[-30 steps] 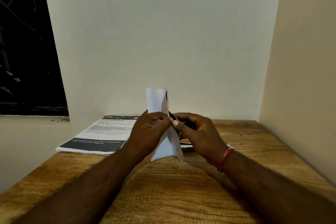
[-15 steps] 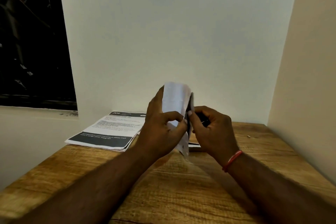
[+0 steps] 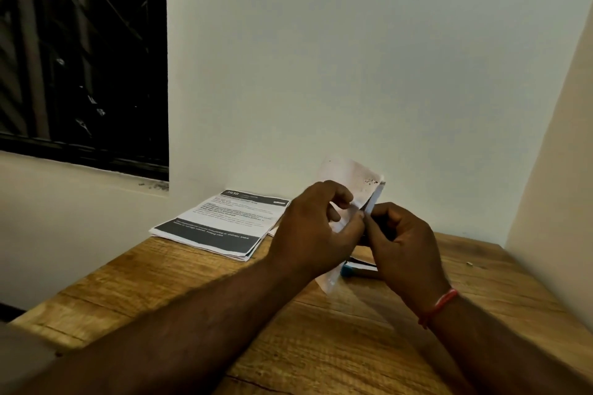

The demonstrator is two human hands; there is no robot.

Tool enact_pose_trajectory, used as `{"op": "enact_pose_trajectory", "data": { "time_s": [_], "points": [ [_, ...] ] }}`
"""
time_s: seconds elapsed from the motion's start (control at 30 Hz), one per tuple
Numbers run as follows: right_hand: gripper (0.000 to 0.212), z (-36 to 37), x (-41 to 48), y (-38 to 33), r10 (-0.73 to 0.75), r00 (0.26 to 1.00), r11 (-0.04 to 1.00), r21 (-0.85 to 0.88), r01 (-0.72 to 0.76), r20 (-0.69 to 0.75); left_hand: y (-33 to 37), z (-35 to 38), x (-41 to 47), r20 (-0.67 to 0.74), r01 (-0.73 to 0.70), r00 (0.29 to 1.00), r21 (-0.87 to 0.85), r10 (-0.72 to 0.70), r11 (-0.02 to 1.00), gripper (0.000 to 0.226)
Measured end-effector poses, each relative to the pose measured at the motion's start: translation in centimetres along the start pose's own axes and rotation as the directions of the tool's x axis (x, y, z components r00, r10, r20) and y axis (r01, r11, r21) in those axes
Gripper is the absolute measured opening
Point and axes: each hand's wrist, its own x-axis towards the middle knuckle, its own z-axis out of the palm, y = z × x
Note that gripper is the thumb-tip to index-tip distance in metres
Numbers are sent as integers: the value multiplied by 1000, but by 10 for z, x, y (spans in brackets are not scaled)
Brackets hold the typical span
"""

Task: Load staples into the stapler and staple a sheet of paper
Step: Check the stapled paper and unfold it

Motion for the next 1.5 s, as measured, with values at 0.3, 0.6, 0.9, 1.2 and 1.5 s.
{"op": "enact_pose_trajectory", "data": {
  "time_s": [0.3,0.6,0.9,1.2,1.5],
  "points": [
    [9,4,-5,-5,-2,1000,1000,18,2,24,-6,1,6,-64,-68,996,-45,66,997,10],
    [15,3,1,-6,136,990,959,255,-124,-30,-14,5,6,-5,-54,999,-66,53,996,11],
    [18,1,3,-2,150,988,943,294,-157,45,-16,4,9,103,126,989,-184,-108,975,17],
    [16,-3,5,2,116,991,974,187,-126,64,-16,-1,10,150,110,985,-154,-87,982,19],
    [17,-6,8,-1,191,981,948,262,-180,-18,-21,-1,8,184,53,982,-43,-45,998,4]
  ]
}}
